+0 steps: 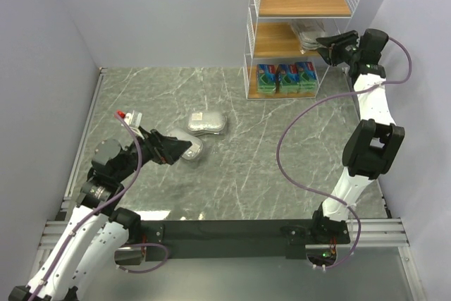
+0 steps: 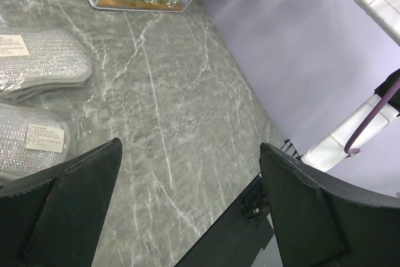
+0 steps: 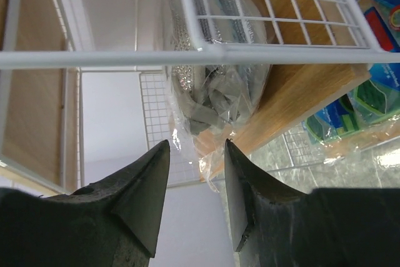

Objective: Place and organize the cleaning sponges onto the shelf

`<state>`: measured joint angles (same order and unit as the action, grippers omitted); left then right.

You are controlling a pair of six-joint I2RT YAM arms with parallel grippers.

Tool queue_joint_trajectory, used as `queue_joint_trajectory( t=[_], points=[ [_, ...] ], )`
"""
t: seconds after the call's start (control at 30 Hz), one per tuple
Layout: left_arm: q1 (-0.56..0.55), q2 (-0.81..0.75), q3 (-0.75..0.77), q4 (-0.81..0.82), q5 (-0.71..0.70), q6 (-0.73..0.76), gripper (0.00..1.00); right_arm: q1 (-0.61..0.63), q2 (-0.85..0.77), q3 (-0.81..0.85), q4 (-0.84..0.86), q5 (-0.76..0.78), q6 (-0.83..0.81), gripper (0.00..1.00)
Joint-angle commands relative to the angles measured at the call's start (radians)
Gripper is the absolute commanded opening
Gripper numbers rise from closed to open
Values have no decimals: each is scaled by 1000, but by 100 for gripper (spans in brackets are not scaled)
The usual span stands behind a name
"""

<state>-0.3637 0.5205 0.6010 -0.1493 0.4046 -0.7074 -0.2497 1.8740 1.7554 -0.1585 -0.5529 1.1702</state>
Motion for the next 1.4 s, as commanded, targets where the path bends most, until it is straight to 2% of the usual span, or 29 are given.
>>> queue_joint_trajectory(
  t=[0.0,0.13,0.27,0.33,0.37,0.4,0.5,0.7,0.83,0.93,0.97,1.03,1.1,1.23,1.37],
  points=[
    [-4,-16,17,5,-7,11,99,-8,-1,10,42,-18,5,48],
    [-4,-17,19,-3,-10,11,99,-8,-16,-19,59,-22,14,48],
    [-4,-33,14,-4,-16,11,99,-10,-105,-137,128,-9,17,50],
    [-4,-33,11,-4,-15,8,99,-13,-165,-197,157,-21,31,54],
    [-4,-31,13,-6,-13,8,99,-13,-189,-262,234,-19,46,57],
    [-4,-31,13,-7,-15,8,99,-13,-214,-292,255,-15,51,66],
    [-4,-36,19,-12,-16,9,99,-19,-306,-394,316,1,52,73],
    [-4,-42,6,4,-15,-1,99,7,-490,-585,304,-45,-55,74],
    [-4,-28,-4,33,-3,-12,99,88,-639,-746,248,-19,-188,74],
    [-4,-16,-3,40,3,-10,99,220,-703,-864,226,50,-291,75],
    [-4,-10,-1,40,3,-9,99,304,-710,-904,237,74,-319,77],
    [-4,-5,5,37,8,-9,99,389,-693,-918,234,152,-393,80],
    [-4,-7,3,36,10,-10,98,459,-641,-896,240,147,-434,82],
    [-4,-26,2,22,4,-14,99,529,-379,-748,223,65,-553,83],
    [-4,-45,5,5,-6,-17,99,579,-167,-599,169,90,-633,84]
  ],
)
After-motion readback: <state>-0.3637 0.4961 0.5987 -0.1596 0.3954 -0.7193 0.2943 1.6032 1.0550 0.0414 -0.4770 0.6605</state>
